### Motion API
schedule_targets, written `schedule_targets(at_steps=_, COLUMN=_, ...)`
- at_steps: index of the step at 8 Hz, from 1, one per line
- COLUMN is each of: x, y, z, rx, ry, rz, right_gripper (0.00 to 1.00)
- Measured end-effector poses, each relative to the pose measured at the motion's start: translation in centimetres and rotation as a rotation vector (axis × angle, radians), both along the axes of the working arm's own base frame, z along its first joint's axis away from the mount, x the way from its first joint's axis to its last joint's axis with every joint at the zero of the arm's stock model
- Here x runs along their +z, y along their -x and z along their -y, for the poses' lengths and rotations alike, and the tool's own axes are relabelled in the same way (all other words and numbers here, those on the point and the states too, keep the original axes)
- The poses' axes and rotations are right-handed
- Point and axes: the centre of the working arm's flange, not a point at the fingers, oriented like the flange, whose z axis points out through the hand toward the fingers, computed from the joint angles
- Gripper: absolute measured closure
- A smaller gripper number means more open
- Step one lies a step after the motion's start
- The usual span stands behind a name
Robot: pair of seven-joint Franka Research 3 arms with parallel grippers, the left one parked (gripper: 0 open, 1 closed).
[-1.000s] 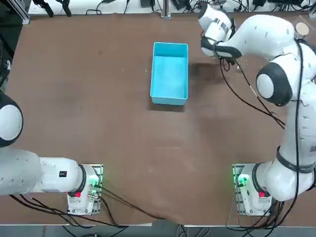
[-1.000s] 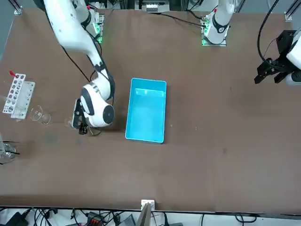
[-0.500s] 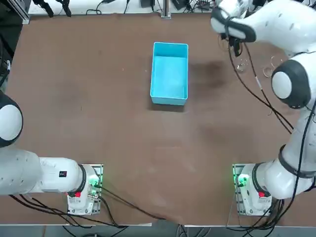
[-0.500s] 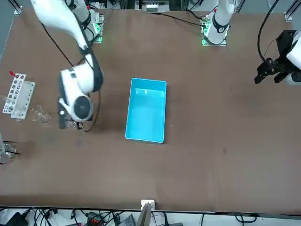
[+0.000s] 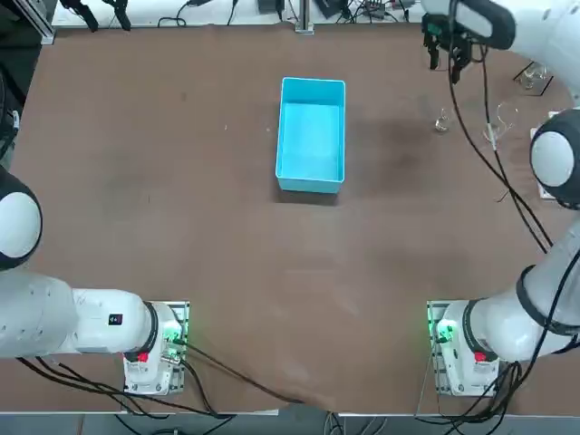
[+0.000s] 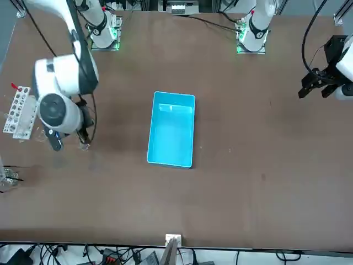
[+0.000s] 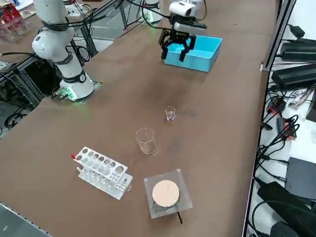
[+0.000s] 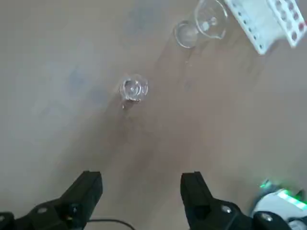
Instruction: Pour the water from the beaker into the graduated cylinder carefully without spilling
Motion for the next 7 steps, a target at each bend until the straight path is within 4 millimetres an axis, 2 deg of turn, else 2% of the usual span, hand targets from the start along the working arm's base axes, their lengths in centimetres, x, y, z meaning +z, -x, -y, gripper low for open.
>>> schedule_targets(at_steps=4, x=7.0, y=2.5, z=5.9, rx=0.415, ry=-0.314, rz=-0.127, right_gripper=0.0)
schedule_targets(at_steps=6, x=11.2, y=4.1, z=9.3, rx=0.683, ry=-0.453, rz=-0.111, right_gripper=0.0)
schedule_targets(at_steps=7, x=13.5, y=4.9, z=10.3, rx=0.796, ry=-0.461, rz=-0.061, right_gripper=0.0)
